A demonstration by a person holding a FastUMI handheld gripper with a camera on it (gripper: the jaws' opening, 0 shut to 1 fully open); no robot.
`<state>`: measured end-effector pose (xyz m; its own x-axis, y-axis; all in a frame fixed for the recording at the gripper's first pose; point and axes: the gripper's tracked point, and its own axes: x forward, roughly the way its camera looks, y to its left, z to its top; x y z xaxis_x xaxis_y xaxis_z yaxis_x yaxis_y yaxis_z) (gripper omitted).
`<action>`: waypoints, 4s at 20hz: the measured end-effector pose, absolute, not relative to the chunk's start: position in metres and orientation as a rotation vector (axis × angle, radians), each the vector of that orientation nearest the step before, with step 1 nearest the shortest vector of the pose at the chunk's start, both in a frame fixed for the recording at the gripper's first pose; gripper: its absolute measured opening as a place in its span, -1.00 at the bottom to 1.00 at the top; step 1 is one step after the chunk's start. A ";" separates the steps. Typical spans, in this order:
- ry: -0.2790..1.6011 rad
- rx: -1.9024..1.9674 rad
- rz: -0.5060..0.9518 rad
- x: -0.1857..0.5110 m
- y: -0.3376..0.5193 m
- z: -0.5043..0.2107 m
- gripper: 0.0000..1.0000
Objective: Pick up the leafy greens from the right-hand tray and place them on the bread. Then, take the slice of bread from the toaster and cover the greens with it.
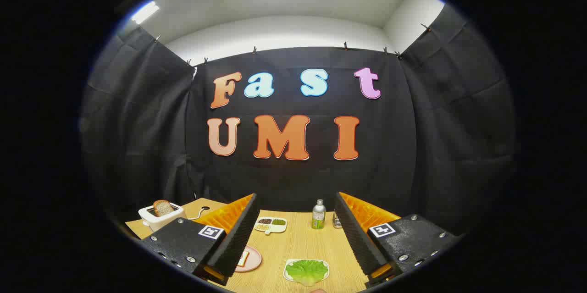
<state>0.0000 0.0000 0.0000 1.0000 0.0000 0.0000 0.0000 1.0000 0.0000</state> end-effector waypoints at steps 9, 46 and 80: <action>-0.022 0.014 0.046 -0.001 0.006 0.004 0.98; 0.609 -0.077 0.290 0.059 0.014 -0.188 1.00; 1.298 -0.131 0.181 0.070 -0.036 -0.421 0.17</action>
